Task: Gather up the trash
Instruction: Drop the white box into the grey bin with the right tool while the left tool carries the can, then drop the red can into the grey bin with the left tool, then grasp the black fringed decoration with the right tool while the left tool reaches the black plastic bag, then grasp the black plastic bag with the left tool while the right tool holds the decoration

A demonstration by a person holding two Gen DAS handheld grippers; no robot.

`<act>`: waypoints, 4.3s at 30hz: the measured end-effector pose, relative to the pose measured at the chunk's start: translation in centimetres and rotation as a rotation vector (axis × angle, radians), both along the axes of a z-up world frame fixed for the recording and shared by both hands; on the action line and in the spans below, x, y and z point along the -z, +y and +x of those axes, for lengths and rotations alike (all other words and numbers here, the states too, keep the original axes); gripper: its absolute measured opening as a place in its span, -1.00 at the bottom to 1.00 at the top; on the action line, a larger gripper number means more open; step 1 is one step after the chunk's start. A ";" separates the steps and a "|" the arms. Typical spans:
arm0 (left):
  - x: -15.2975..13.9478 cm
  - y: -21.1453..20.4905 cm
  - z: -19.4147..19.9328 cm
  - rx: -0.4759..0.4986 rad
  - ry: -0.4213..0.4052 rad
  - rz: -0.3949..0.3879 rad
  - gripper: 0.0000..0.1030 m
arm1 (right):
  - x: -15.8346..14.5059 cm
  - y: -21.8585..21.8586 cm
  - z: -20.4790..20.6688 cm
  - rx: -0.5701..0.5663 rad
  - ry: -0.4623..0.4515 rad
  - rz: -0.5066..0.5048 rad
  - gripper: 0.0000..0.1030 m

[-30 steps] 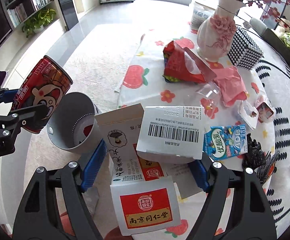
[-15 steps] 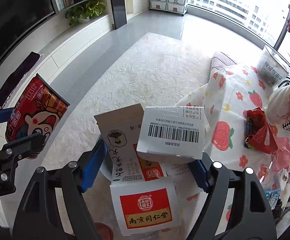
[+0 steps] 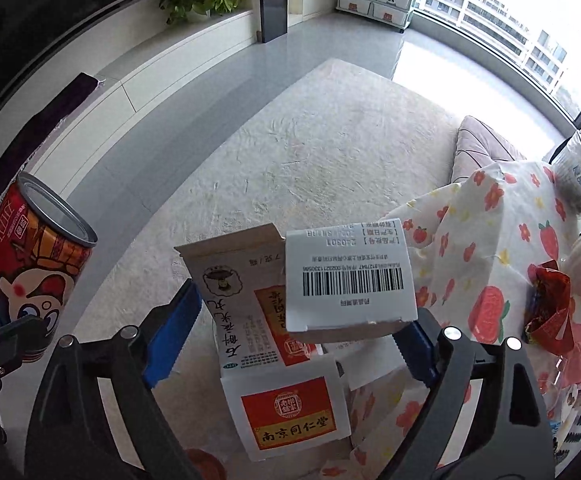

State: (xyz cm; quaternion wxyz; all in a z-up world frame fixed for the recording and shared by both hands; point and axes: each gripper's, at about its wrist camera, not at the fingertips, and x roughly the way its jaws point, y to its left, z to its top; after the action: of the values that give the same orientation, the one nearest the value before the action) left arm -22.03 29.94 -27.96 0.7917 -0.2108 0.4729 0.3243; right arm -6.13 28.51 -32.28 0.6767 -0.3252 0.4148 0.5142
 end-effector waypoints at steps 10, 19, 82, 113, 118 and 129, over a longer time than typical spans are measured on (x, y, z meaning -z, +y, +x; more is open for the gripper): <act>0.3 0.2 0.7 0.008 -0.002 -0.012 0.27 | 0.4 -0.1 0.7 0.022 0.028 -0.006 0.83; 0.5 0.2 1.8 0.037 -0.010 -0.014 0.27 | 0.3 -0.4 1.9 0.064 0.057 0.018 0.86; 2.7 -26.3 30.5 0.774 -0.018 -0.039 0.40 | -2.0 -42.6 22.3 0.945 -0.087 -0.067 0.86; 7.6 -40.5 41.5 1.012 0.019 -0.040 0.40 | 7.9 -53.0 29.4 1.170 -0.002 -0.162 -0.35; 7.8 -42.0 42.8 1.038 0.006 -0.043 0.40 | 7.2 -53.8 29.4 1.180 0.036 -0.114 -0.67; 10.5 -45.6 46.0 1.092 0.022 -0.028 0.40 | 6.2 -55.8 29.9 1.176 0.044 -0.082 -0.70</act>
State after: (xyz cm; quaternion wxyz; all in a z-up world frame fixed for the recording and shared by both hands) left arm 23.96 -15.66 -38.42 0.8370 0.0582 0.5263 -0.1380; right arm 23.78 -27.32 -38.50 0.8262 -0.0556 0.5590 0.0427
